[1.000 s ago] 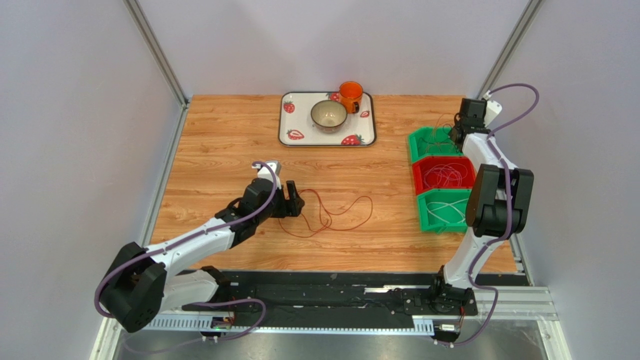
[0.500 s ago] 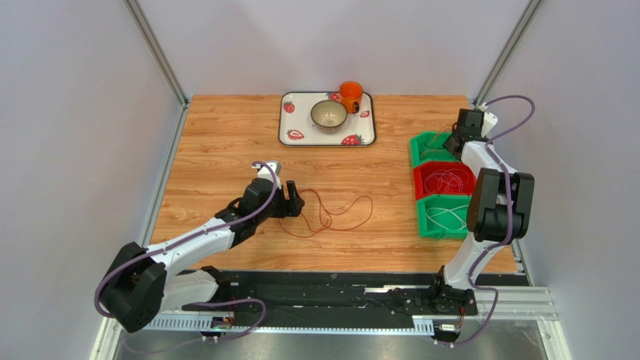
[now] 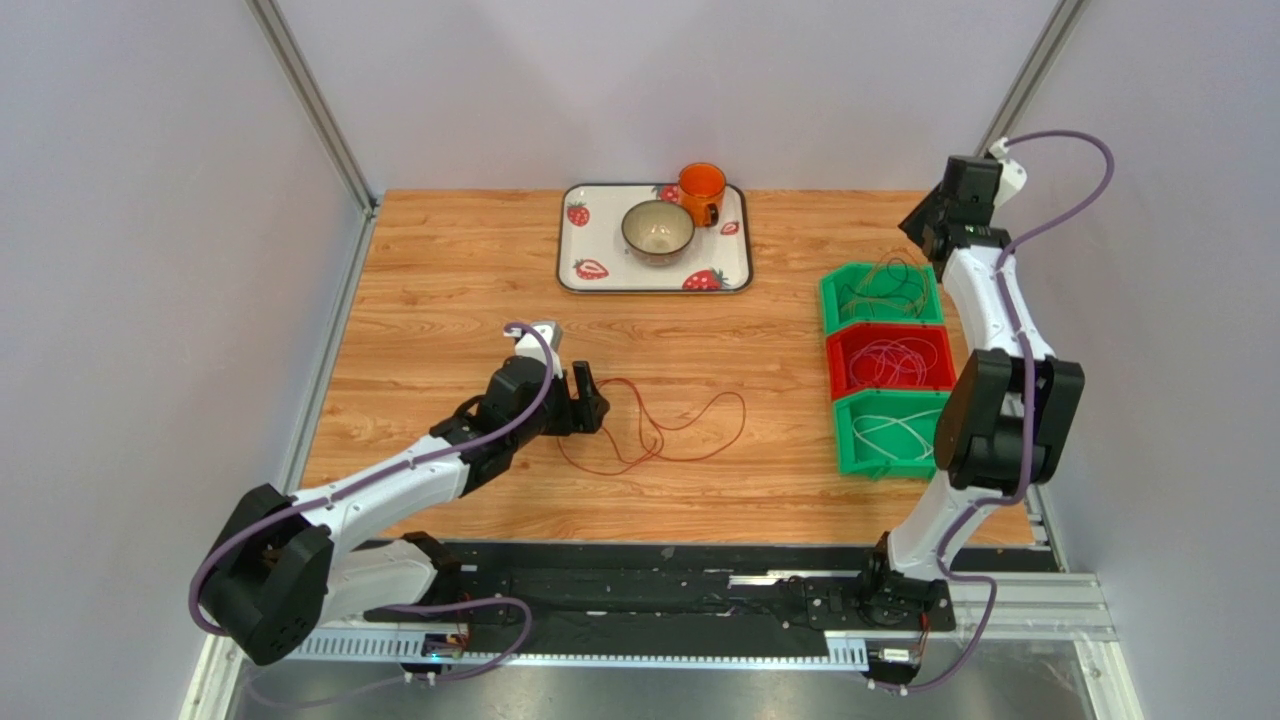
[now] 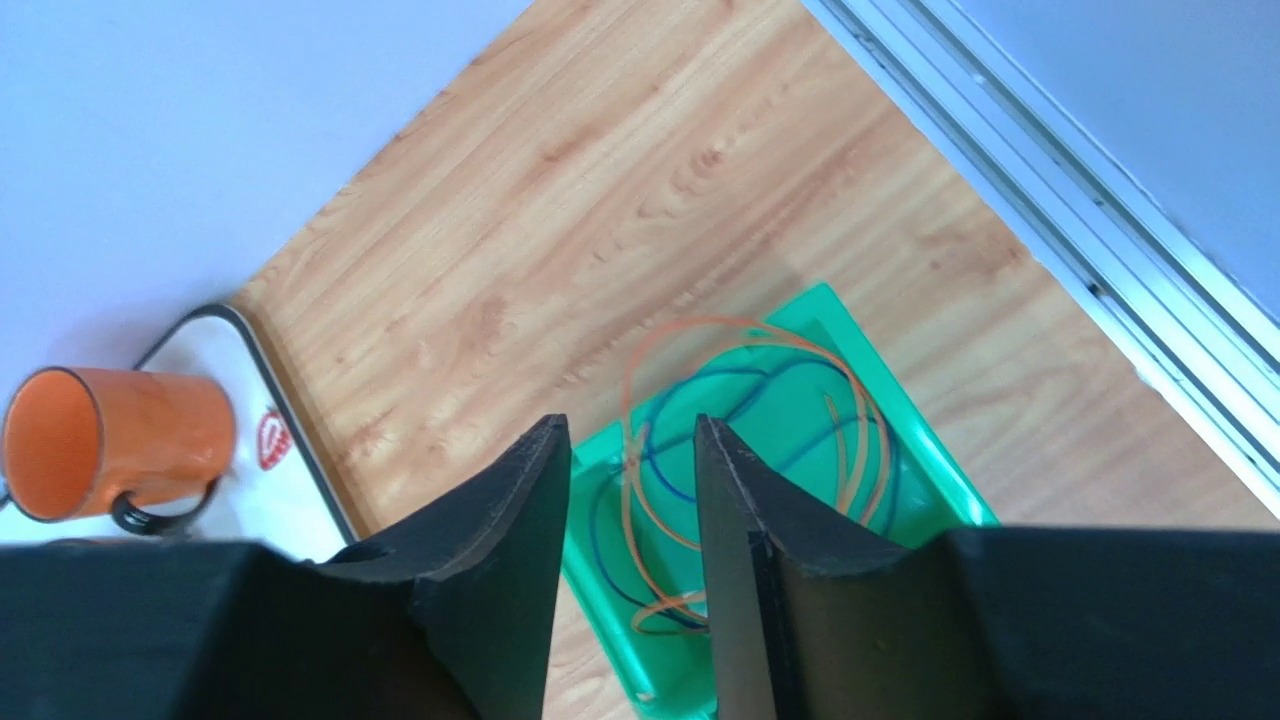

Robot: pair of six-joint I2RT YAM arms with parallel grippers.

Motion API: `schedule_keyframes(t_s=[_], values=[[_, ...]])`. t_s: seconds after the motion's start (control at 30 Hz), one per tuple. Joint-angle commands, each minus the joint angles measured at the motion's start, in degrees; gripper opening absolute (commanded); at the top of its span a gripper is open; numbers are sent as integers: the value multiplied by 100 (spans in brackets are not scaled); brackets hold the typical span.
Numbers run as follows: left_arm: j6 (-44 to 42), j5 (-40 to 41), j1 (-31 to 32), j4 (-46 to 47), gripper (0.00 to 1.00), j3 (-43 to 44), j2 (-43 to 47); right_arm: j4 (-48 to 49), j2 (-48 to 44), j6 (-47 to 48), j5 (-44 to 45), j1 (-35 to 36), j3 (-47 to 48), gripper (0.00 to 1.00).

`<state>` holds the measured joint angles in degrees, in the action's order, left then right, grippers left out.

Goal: Untangle the cables

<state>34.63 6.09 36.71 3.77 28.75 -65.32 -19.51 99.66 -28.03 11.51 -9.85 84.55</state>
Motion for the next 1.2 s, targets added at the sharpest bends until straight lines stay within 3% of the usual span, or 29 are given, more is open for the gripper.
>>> schedule_keyframes(t_s=[0.0,0.2,0.33,0.73,1.17], values=[[26,-2,21,273,82,8,46,-448,931,-115,-254,-26,1360,39],[26,-2,21,273,82,43,11,-1800,2583,70,-201,-79,3913,30],[17,-2,21,265,82,60,-16,-2478,3296,-62,-394,-140,4815,27],[17,-2,21,273,81,43,10,-2804,3912,-511,-623,-255,5009,22],[17,7,21,282,81,43,19,-2707,2894,-396,-1027,-342,3718,13]])
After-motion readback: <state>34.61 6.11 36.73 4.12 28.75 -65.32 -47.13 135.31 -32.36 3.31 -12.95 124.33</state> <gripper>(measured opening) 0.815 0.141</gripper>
